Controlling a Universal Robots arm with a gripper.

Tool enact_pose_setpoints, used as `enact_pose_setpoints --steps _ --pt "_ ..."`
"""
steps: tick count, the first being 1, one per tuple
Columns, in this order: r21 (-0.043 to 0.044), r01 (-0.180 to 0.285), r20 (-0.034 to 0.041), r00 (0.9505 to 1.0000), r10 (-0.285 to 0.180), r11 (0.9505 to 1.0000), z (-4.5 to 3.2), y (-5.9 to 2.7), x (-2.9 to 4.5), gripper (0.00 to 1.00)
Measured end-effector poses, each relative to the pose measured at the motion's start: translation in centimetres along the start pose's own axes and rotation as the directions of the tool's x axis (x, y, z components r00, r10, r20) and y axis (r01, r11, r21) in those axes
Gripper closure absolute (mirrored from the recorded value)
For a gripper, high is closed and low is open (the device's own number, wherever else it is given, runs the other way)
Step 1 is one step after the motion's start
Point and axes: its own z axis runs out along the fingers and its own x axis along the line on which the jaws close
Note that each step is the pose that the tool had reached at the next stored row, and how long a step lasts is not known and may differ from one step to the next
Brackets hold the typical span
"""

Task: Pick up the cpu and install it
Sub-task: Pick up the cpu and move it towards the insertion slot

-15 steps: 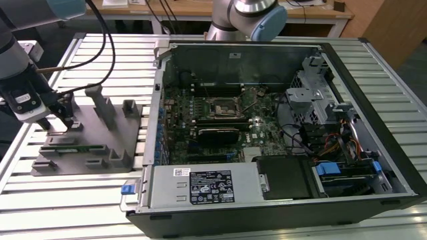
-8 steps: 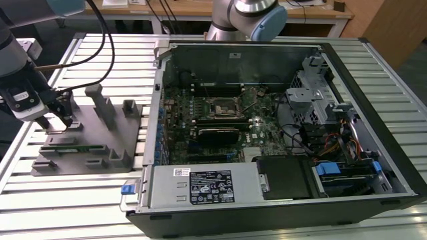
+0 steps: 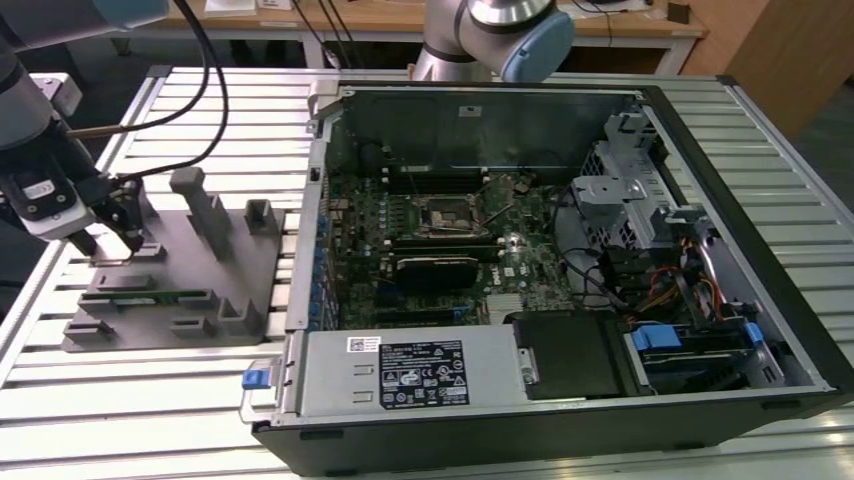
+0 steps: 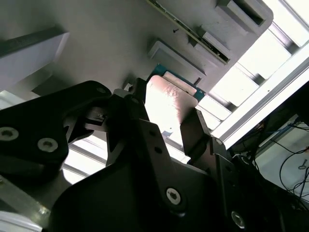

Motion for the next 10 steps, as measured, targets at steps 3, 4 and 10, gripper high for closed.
enact_pose_setpoints --steps 3,4,10 --pt "-0.0001 0.000 -0.0001 1.0000 0.000 1.0000 -0.21 0.01 0.00 0.47" --pt "-0.0003 0.000 0.0000 1.0000 0.000 1.0000 -0.28 0.01 0.00 0.47" --pt "-0.0011 0.000 0.0001 1.0000 0.000 1.0000 -0.68 0.02 0.01 0.47"
